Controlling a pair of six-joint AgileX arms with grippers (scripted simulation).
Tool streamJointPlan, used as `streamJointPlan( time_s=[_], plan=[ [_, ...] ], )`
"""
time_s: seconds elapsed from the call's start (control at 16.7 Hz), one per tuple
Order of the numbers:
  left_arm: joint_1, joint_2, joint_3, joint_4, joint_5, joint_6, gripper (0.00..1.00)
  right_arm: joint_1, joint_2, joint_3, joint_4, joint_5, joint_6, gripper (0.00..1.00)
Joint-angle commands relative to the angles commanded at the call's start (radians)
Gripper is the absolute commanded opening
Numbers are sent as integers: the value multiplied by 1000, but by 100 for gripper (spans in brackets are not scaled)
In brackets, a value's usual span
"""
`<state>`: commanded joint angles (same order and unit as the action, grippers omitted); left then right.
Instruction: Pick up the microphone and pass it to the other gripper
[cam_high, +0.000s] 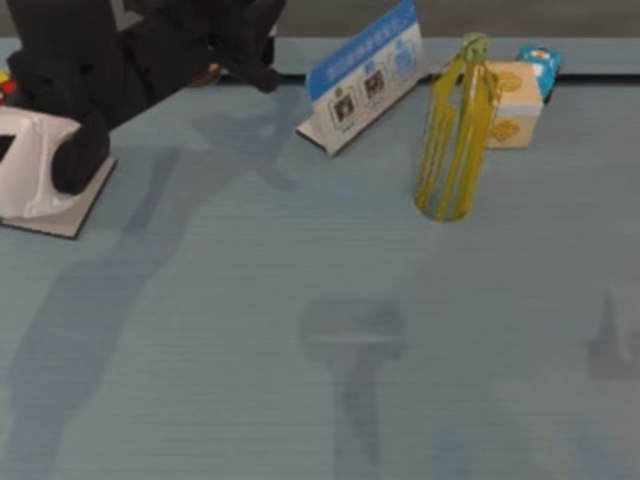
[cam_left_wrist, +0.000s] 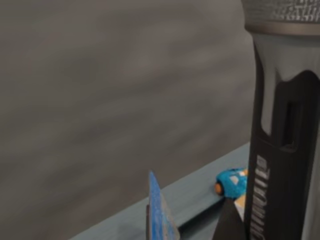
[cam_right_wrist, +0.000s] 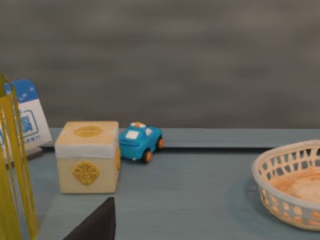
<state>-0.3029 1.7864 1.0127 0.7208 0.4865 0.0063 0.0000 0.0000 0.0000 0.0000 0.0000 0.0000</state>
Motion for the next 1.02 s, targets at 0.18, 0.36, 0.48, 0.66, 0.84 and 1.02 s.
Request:
streamJointPlan(
  time_s=[0.18, 0.36, 0.48, 0.66, 0.84, 1.02],
  plan=[
    [2, -20, -13, 37, 17, 11, 0, 0, 0, 0, 0, 0, 0, 100],
    [-4, -17, -8, 35, 14, 12, 0, 0, 0, 0, 0, 0, 0, 100],
    [-19, -29, -18, 38, -2, 11, 0, 0, 0, 0, 0, 0, 0, 100],
    [-101, -93, -74, 52, -99, 7, 0, 0, 0, 0, 0, 0, 0, 100],
    [-224, -181, -155, 68, -230, 1, 0, 0, 0, 0, 0, 0, 0, 100],
    [-317, -254, -214, 83, -322, -2, 0, 0, 0, 0, 0, 0, 0, 100]
  ],
)
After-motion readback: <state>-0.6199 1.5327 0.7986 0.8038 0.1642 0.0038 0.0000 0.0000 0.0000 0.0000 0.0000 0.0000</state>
